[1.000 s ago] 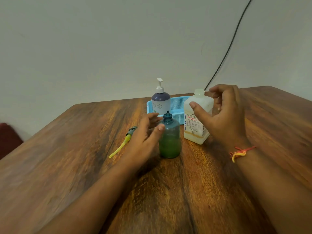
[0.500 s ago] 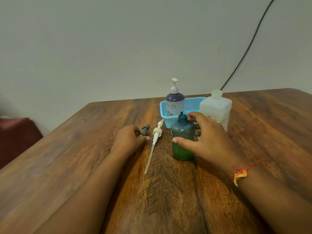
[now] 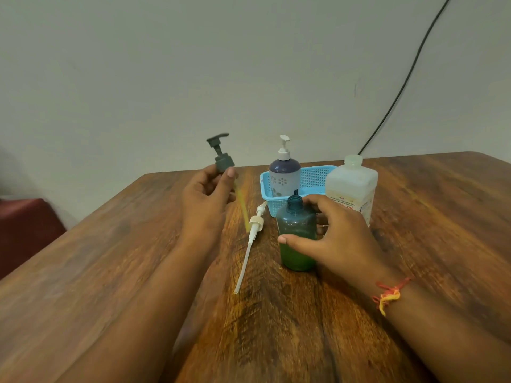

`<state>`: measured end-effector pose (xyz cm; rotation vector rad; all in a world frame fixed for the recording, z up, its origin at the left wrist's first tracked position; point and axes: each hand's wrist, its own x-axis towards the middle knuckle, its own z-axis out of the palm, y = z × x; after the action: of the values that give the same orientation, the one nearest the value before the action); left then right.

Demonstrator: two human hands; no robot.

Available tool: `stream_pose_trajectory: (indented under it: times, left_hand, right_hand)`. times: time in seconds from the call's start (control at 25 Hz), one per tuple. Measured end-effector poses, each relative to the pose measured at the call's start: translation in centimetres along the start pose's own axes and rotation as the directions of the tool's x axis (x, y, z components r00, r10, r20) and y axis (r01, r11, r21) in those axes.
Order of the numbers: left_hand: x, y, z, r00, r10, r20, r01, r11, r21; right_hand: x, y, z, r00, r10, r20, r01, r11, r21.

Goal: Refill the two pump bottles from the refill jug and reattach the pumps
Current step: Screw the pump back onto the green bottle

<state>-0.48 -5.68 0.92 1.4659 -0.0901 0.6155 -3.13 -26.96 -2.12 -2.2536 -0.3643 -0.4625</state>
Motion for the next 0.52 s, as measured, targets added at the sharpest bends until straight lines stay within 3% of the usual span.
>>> stream_pose_trajectory:
  times: [0.08,0.2,0.52]
  left_hand:
    - [-0.7,1.5,0.7,0.998,-0.014,0.058,0.028,0.968,-0.251]
    - [-1.1,2.6,1.3,0.997,-0.064,0.046,0.078,0.892,-0.446]
    - [-1.1,2.9,1.5,0.990,-0.133,0.035,0.128,0.794,-0.594]
  right_hand:
    - [0.0,0.1,0.0,1.000,-0.015,-0.014,0.015,1.000,0.003]
    - [0.1,0.2,0.0,1.000,-0.023,-0.011,0.023,1.000,-0.005]
    - [0.0,-0.1,0.0,0.997,-0.076,0.027,0.077,0.994,-0.072]
